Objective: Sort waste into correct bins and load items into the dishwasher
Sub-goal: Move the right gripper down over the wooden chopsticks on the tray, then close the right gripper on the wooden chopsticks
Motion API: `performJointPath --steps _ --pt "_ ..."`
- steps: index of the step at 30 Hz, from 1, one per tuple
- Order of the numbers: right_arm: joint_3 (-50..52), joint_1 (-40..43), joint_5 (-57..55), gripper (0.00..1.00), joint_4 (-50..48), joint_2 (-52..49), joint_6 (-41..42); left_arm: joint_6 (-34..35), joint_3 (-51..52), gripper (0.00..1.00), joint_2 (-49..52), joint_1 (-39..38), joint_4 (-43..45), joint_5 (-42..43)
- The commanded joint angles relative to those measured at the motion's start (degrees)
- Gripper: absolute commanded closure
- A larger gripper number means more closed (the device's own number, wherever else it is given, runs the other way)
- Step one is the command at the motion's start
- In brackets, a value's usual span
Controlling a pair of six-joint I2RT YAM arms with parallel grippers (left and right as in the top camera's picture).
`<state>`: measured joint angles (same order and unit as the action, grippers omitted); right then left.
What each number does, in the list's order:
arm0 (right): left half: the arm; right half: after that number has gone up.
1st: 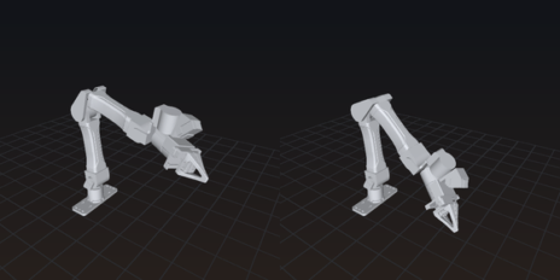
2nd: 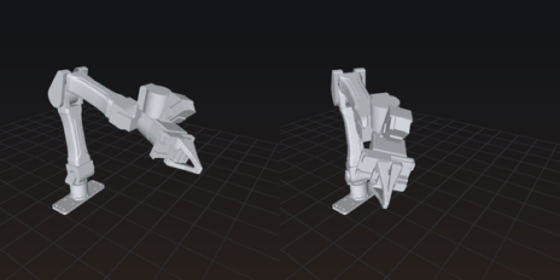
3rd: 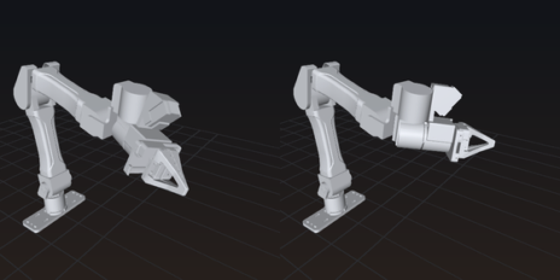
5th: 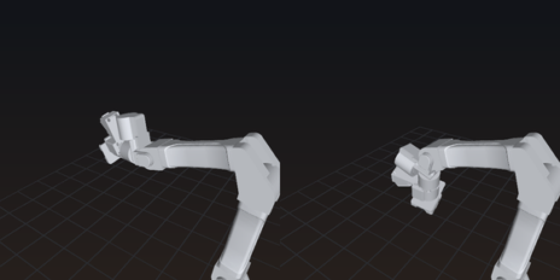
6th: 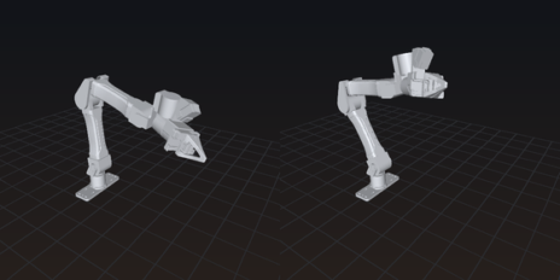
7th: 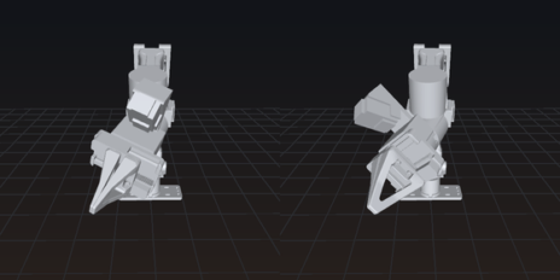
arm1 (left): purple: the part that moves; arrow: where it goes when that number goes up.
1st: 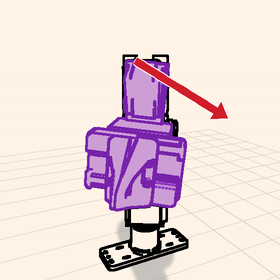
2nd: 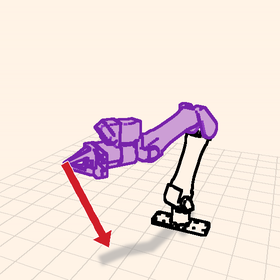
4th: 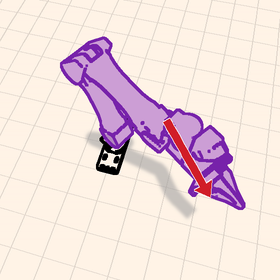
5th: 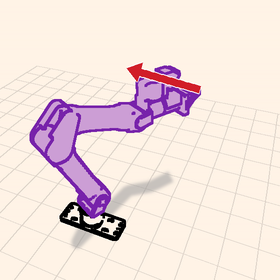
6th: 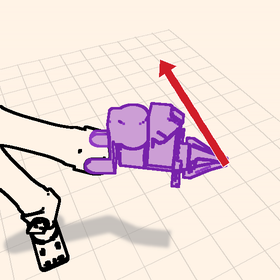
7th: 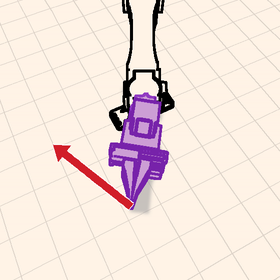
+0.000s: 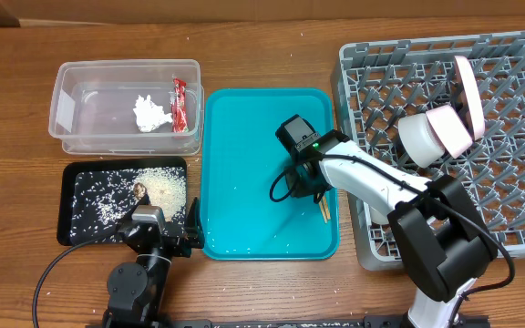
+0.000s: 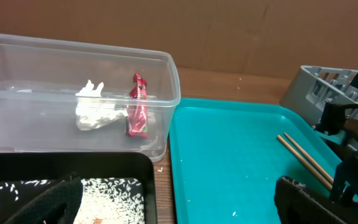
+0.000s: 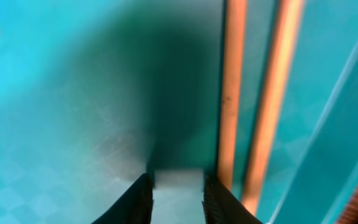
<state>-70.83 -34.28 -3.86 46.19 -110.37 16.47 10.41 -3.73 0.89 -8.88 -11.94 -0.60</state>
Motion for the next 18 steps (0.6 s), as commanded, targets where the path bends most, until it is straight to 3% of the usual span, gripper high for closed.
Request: performJointPath --steps 1,18 --pt "-1.7 0.0 -3.5 0.66 -0.4 3.3 -0.1 0.5 0.2 0.00 -0.6 0.3 0.2 0.5" --pt "-1.4 0.1 -7.0 0.66 -3.4 2.7 0.1 0.5 0.2 0.00 -0.6 0.3 0.2 0.5"
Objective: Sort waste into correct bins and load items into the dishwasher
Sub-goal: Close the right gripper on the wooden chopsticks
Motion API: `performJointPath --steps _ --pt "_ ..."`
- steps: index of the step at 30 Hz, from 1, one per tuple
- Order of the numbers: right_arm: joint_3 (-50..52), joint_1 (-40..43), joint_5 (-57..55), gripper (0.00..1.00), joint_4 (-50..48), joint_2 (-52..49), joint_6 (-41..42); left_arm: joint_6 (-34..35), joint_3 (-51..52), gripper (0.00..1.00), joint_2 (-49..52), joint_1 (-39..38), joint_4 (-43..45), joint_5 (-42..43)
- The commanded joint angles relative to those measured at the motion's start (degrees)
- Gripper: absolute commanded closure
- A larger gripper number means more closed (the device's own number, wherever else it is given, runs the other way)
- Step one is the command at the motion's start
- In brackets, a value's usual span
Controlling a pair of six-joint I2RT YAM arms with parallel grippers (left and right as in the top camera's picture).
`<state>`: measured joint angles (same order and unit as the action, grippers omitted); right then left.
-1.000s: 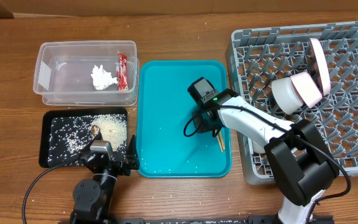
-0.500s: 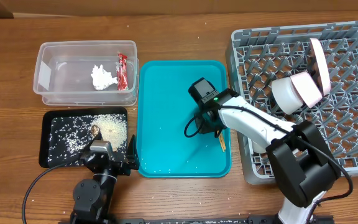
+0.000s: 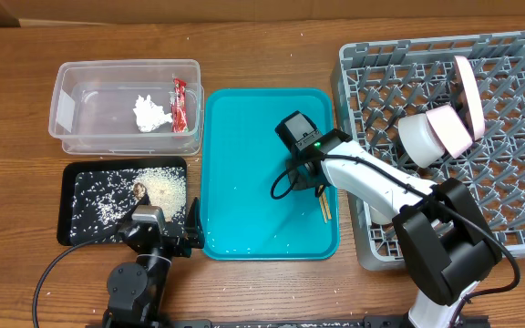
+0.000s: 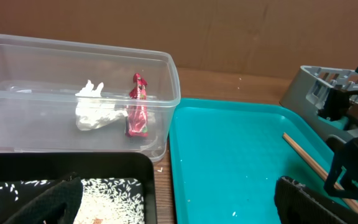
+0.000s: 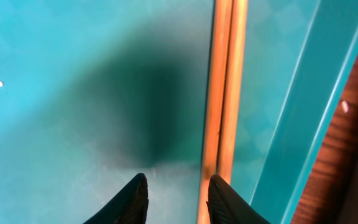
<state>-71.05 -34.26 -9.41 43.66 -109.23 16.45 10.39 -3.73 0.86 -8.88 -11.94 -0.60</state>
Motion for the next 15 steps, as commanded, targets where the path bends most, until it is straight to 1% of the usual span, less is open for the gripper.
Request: performJointPath --steps 1,5,11,15 --pt "-1.1 0.2 -1.0 0.66 -1.2 1.6 0.1 0.5 0.2 0.00 -0.6 0.3 0.2 0.5" --pt "0.1 0.2 0.0 0.67 -2.4 1.6 0.3 0.5 0.2 0.00 -0.6 0.3 0.2 0.5" --pt "4.9 0.6 0.0 0.66 -7.3 1.5 0.3 0.5 0.2 0.00 -0.6 0.3 0.2 0.5" --pt "5.8 0.6 0.5 0.67 -7.3 1.5 0.3 0.5 0.2 0.00 -0.6 0.3 0.2 0.5"
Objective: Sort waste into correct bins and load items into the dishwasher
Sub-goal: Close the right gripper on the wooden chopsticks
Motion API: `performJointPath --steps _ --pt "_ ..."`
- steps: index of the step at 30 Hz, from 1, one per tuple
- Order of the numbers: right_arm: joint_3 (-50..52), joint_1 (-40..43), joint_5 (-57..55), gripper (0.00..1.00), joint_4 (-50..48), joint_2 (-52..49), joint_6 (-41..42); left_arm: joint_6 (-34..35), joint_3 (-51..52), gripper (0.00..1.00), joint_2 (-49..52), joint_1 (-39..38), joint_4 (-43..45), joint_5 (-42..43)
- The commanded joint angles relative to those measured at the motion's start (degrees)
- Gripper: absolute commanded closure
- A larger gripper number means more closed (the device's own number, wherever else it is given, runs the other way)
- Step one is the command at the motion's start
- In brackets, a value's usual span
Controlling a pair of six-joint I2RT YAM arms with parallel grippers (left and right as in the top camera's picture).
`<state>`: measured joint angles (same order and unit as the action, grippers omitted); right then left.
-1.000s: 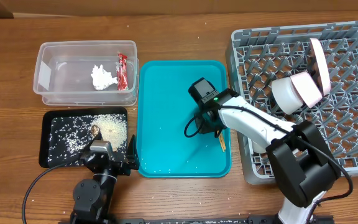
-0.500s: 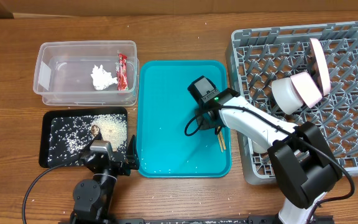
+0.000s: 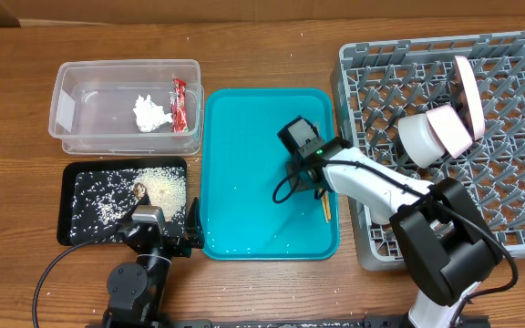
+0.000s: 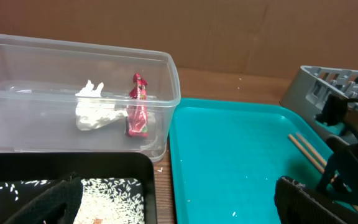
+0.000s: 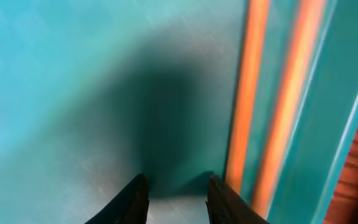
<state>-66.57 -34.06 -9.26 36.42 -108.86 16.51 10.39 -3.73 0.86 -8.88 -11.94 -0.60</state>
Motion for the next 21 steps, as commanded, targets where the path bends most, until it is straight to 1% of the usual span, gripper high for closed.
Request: performJointPath --steps 1,3,10,13,15,16,21 --pt "1.3 0.4 0.4 0.70 0.1 1.2 0.2 0.5 0.2 0.00 -0.6 0.3 0.2 0.5" --pt "1.2 0.2 0.5 0.71 0.3 1.2 -0.4 0.5 0.2 0.00 -0.6 0.3 0.2 0.5" --pt "-2.9 0.0 1.4 0.73 6.1 4.2 -0.4 0.5 0.2 0.00 -0.6 0.3 0.2 0.5" --pt "-3.3 0.0 1.3 0.73 5.7 5.9 -0.3 0.5 0.2 0.00 -0.6 0.3 0.2 0.5" --pt "-3.3 0.2 0.7 0.72 4.8 6.2 -0.3 0.5 0.2 0.00 -0.6 0.3 0.2 0.5" --pt "-3.3 0.2 0.4 0.70 4.5 6.2 -0.3 0.5 0.2 0.00 -0.6 0.3 0.2 0.5" --pt "-1.4 1.2 -1.4 0.69 2.1 6.1 -0.1 0.5 0.2 0.00 -0.6 0.3 0.2 0.5"
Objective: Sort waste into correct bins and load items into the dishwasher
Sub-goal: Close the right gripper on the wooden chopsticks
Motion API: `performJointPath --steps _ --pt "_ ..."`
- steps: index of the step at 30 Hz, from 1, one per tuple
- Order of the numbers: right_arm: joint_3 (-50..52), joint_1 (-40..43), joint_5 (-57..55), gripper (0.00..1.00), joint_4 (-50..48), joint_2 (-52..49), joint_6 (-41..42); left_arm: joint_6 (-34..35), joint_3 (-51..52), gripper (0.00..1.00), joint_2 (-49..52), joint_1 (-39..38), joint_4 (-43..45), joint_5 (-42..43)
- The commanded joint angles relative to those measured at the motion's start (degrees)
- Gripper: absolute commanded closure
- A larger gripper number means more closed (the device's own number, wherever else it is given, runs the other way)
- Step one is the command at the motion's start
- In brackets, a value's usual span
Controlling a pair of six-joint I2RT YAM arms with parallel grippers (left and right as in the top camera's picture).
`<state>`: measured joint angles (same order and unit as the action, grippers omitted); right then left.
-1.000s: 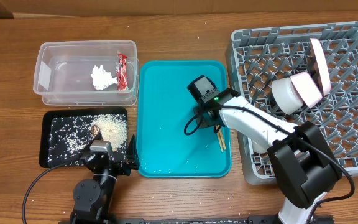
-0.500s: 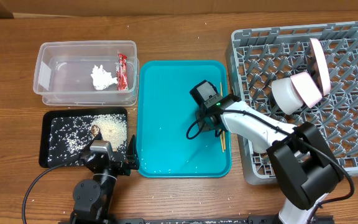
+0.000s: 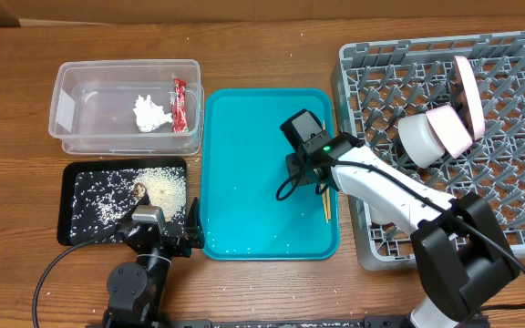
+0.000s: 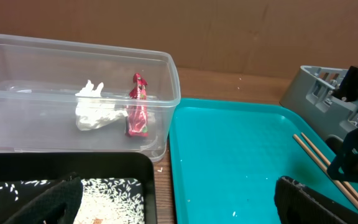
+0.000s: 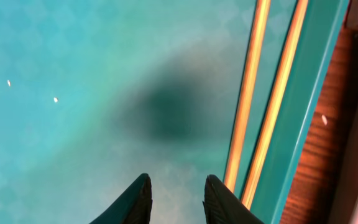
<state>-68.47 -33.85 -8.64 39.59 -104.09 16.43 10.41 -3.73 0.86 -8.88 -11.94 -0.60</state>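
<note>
Two wooden chopsticks (image 3: 324, 206) lie side by side along the right edge of the teal tray (image 3: 244, 182). In the right wrist view the chopsticks (image 5: 251, 106) run just right of my right gripper (image 5: 177, 182), which hangs open over the bare tray floor with nothing between its fingers. In the overhead view the right gripper (image 3: 304, 175) is over the tray's right half. My left gripper (image 4: 179, 208) rests open and empty at the table's front, between the black tray and the teal tray (image 4: 241, 162).
A grey dish rack (image 3: 518, 232) at the right holds a pink cup (image 3: 431, 132) and a plate (image 3: 468, 91). A clear bin (image 3: 66, 137) holds white tissue (image 3: 149, 114) and a red wrapper (image 3: 179, 103). A black tray (image 3: 71, 228) carries rice.
My right gripper stands higher above the tray than before, still open and empty. The chopsticks look smaller and remain by the tray's right edge. The left arm has not moved.
My right gripper was low on the tray floor just left of the chopsticks, open. Then the two sticks lay close together by its right finger, then slightly apart. Now it sits higher with the sticks still lying on the tray.
</note>
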Motion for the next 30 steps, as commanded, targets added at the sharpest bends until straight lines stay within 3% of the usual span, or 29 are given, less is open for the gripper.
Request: performJointPath --steps 1,7,15,23,30 --pt "1.0 1.2 -2.9 0.69 -1.7 1.2 0.0 0.5 0.2 0.00 -0.6 0.3 0.2 0.5" --pt "4.6 2.8 -5.2 0.69 -5.0 1.0 0.2 0.5 0.2 0.00 -0.6 0.3 0.2 0.5" --pt "8.8 3.0 2.4 0.69 -8.4 1.0 0.2 0.5 0.2 0.00 -0.6 0.3 0.2 0.5" --pt "9.2 2.8 9.4 0.96 -7.6 1.0 0.5 0.5 0.2 0.00 -0.6 0.3 0.2 0.5" --pt "4.7 2.0 9.6 0.96 -3.1 5.9 0.6 0.5 0.2 0.00 -0.6 0.3 0.2 0.5"
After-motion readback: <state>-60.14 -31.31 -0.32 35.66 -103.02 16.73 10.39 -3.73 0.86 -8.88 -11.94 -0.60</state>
